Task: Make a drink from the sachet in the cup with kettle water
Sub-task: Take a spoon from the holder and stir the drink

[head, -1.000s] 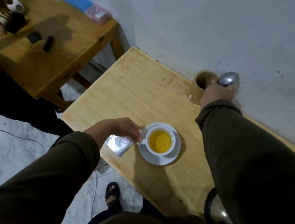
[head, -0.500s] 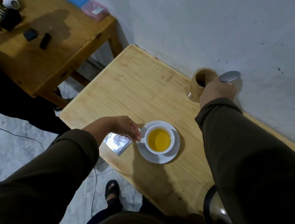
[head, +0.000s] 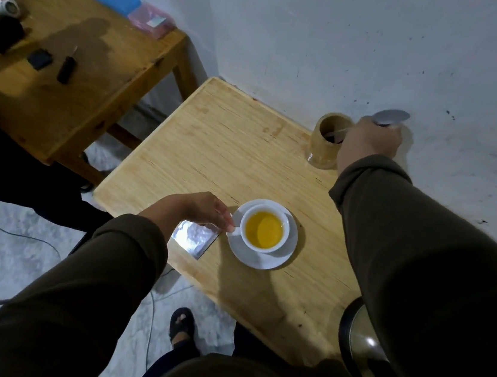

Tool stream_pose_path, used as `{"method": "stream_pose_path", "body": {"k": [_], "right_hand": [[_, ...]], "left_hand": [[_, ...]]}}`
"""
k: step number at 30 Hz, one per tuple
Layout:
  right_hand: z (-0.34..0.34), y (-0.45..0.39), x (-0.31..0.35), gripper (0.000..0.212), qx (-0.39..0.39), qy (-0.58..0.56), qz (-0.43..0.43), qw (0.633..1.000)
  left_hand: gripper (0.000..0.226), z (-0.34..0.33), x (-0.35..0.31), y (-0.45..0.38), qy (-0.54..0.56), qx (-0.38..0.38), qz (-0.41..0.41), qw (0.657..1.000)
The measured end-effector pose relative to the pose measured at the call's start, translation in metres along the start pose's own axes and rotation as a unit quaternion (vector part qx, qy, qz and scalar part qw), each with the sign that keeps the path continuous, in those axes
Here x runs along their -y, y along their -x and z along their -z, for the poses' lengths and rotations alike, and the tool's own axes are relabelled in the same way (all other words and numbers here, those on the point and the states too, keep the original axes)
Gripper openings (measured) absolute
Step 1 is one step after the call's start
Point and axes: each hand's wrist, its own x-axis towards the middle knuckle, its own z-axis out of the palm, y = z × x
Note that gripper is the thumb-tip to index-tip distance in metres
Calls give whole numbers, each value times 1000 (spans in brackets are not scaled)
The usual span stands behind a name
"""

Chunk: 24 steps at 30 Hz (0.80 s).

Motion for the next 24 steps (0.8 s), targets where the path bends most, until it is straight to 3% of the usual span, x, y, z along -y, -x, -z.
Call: {"method": "stream_pose_path", "body": {"k": [3, 11, 17, 19, 22, 24], "right_hand": [[0, 6, 8, 4, 8, 34, 64, 997], [15, 46, 19, 28, 45, 161, 216, 962], [42, 90, -6, 23, 155, 269, 270, 911], [52, 104, -20, 23, 201, 353, 266, 874], [65, 121, -43, 23, 227, 519, 291, 771], [68, 128, -58, 18, 224, 587, 291, 722]], "left_hand": [[26, 0, -2, 4, -4, -6, -7, 1000], [34, -6, 2, 11, -44, -42, -46, 997], [36, -13, 8, 18, -105, -59, -98, 988], [42, -17, 10, 21, -135, -66, -110, 983], [42, -21, 12, 26, -147, -84, -129, 977], [41, -24, 14, 28, -148, -100, -135, 975]]}}
